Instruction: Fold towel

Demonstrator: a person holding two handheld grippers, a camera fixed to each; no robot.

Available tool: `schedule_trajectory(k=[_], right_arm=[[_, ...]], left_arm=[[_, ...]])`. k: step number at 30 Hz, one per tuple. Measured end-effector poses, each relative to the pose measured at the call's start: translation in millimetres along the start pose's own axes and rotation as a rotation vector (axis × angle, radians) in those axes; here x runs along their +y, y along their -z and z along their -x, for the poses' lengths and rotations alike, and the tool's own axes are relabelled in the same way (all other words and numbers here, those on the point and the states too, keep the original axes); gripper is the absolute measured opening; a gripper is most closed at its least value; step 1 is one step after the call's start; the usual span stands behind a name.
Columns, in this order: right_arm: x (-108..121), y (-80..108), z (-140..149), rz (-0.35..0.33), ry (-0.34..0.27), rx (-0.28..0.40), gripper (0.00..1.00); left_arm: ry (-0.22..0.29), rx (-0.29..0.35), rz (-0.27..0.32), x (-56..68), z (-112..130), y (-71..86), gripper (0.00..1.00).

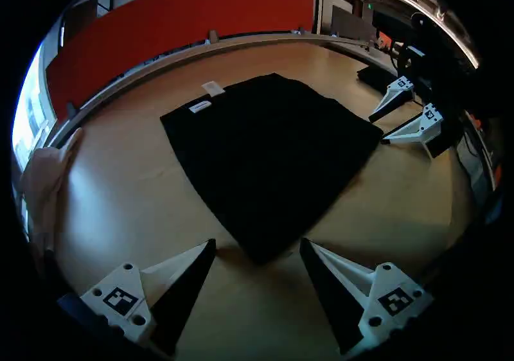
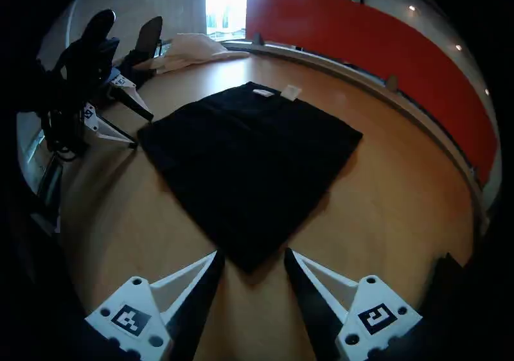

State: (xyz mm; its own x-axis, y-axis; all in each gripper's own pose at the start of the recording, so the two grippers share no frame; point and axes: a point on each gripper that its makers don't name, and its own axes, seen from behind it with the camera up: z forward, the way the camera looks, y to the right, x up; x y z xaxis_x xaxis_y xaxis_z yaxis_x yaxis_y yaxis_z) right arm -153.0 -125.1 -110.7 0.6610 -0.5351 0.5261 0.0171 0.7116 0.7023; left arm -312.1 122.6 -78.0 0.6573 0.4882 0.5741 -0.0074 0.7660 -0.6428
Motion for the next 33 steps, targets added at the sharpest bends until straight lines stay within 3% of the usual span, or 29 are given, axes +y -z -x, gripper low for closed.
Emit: schedule_trajectory(k=[10, 16, 24, 32, 33], right_arm=[[-5, -0.7, 0, -0.024, 0.004, -0.002, 0.53], [-10, 1.3, -1, -0.033, 0.012, -0.002, 0.41], [-8, 2.2, 0, -0.022, -0.006, -0.004, 0.23], [-5, 3.5, 2, -0.01, -0.024, -0.007, 0.17], [-5, 3.5, 1, -0.01, -0.026, -0.004, 0.17]], left_arm=[[0.0, -0.012, 0.003, 2.1, 0, -0.3, 0.91], [-0.003, -0.018, 0.005, 6.3, 1, -1.5, 0.76], [-0.004, -0.025, 0.003, 9.2, 1, -1.7, 0.51], [-0.003, -0.031, -0.011, 11.1, -2, -2.3, 0.14], [-0.001, -0.031, -0.014, 11.2, -2, -2.6, 0.13]])
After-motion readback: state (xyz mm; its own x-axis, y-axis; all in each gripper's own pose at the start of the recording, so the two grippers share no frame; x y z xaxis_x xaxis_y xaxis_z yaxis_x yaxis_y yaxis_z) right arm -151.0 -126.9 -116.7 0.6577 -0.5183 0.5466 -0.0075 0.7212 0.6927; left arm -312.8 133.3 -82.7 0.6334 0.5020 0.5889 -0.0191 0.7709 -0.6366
